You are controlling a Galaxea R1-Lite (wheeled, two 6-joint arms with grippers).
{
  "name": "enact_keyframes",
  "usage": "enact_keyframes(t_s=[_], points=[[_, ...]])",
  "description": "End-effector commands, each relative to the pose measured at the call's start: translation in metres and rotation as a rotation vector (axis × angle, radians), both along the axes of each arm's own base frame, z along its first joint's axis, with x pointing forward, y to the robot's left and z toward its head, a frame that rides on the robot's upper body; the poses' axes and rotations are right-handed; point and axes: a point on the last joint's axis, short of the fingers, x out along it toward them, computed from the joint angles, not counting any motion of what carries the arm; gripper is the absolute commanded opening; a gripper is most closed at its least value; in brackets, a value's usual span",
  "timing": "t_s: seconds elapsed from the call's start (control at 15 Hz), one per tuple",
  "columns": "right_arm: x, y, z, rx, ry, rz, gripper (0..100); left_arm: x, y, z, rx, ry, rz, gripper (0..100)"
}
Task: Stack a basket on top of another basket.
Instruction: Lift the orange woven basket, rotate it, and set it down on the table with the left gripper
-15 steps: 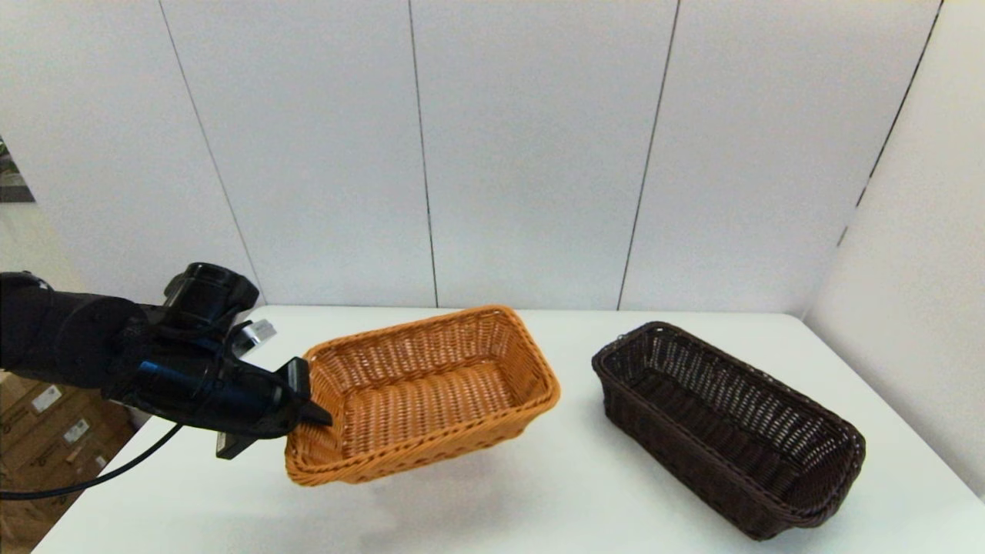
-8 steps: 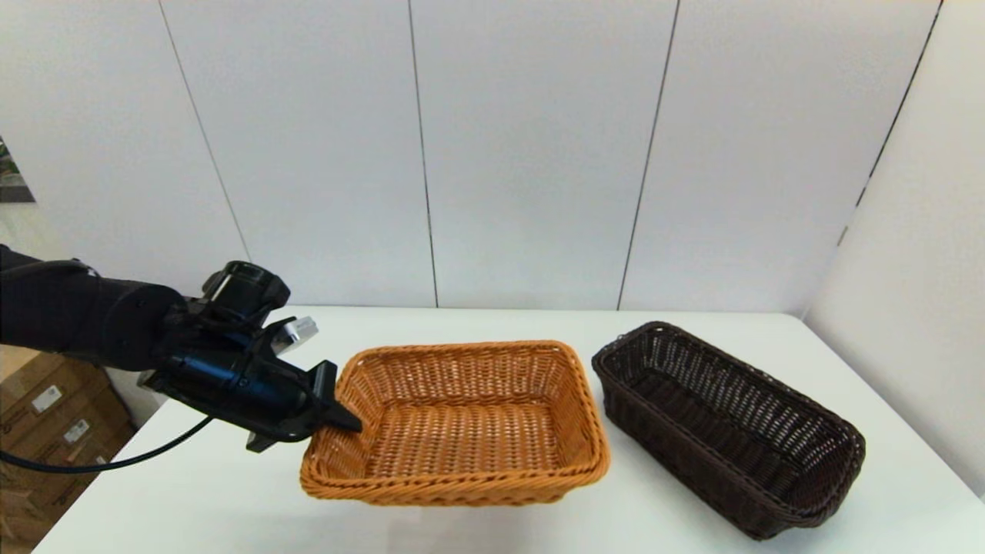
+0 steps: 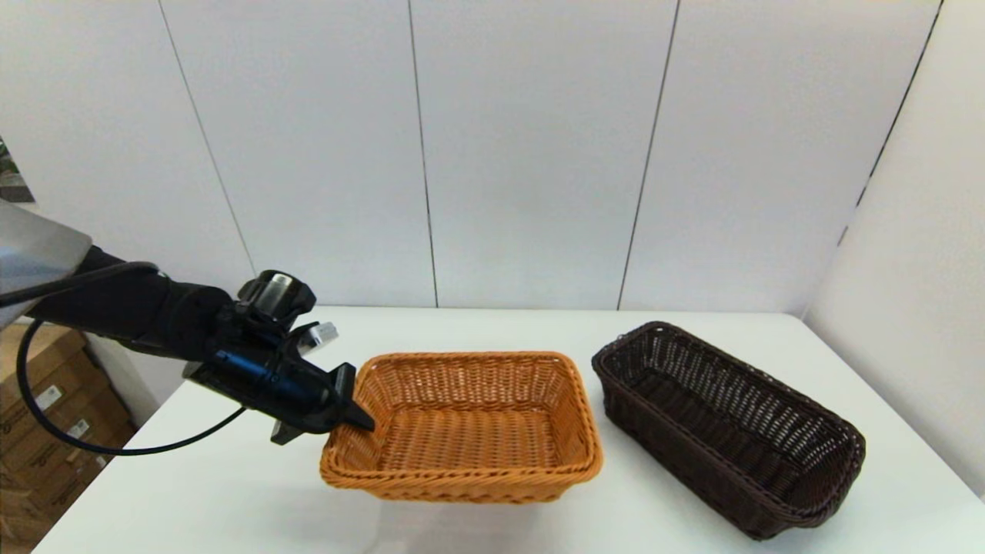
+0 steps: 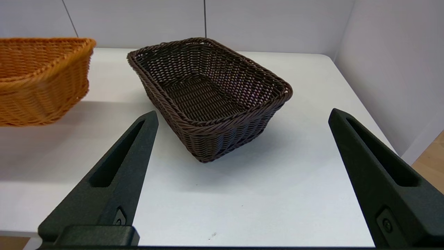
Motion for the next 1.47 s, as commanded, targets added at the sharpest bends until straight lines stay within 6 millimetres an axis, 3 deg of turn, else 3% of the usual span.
enact_keyframes(t_s=[0.07, 0.73, 1.47], points=[[0.000, 0.000, 0.000, 0.000, 0.001, 0.000, 100, 0.010, -0.008, -0.012, 0.002, 0.021, -0.022, 0], [0.000, 0.000, 0.000, 0.000, 0.001, 0.000, 100, 0.021, -0.014, -0.027, 0.015, 0.037, -0.043, 0], [0.000, 0.000, 0.000, 0.000, 0.001, 0.000, 100, 0.021, -0.015, -0.028, 0.019, 0.037, -0.042, 0]])
